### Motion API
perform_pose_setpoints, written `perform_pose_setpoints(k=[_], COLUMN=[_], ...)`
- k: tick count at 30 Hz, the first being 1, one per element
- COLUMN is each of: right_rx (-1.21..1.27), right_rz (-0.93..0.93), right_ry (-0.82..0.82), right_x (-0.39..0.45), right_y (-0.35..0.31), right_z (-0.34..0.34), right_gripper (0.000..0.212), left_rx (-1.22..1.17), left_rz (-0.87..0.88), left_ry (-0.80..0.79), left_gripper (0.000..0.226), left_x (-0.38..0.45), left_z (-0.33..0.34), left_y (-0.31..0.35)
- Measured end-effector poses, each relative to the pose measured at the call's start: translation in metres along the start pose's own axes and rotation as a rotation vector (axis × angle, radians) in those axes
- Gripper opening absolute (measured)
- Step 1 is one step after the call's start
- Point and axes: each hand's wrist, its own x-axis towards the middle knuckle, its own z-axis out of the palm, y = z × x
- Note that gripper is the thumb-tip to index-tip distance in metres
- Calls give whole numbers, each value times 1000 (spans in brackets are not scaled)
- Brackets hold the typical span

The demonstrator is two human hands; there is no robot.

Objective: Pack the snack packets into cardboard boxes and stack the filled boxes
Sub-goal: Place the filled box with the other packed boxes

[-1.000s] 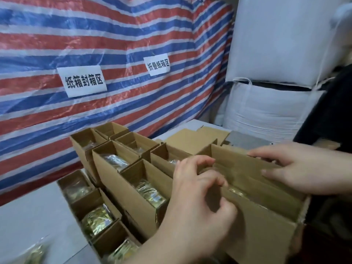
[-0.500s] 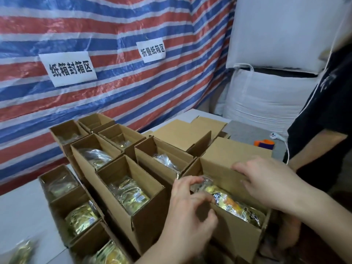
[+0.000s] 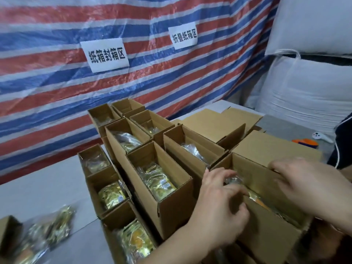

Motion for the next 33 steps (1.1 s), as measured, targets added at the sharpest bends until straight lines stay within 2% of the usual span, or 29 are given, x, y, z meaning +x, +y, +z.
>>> perform_pose_setpoints(k=[3,6,10,14,16,17,19,22,25,28,33], right_rx=[111,268,350,389,426,434,395,373,418,422,439], right_rz=[2,-122,-256,-440,-550,-610,-711,-802,-868,-919,-949], right_ry=[107,190,210,267,235,208,181,237,232,214,105], right_x=[8,21,38,43,40,38,34,28,24,23,18], right_y=[7,-2,-50,-133,-179,-203,-247,-305,-352,-389,-433], right_z=[10,13,-14,-73,-100,-112,-130,-146,-151,-147,-115], right_gripper=[19,23,23,19,12,10,19,34,33,23,19], left_rx=[28,-1,-50,-28,31,65,156,270,276,280,236], left_rz=[-1,18,0,-39,-78,-115,-199,-349,-492,-621,-868], left_ry=[-24,-12,139,324,431,487,591,718,803,817,737], left_gripper=[43,49,40,32,27,24,18,14,14,17,13], left_x=[-4,-18,-51,-98,-128,-145,-182,-242,-294,-337,-400], left_z=[-8,-24,-53,-100,-129,-144,-174,-210,-228,-236,-228], left_y=[4,4,-2,-18,-31,-38,-53,-75,-95,-115,-154])
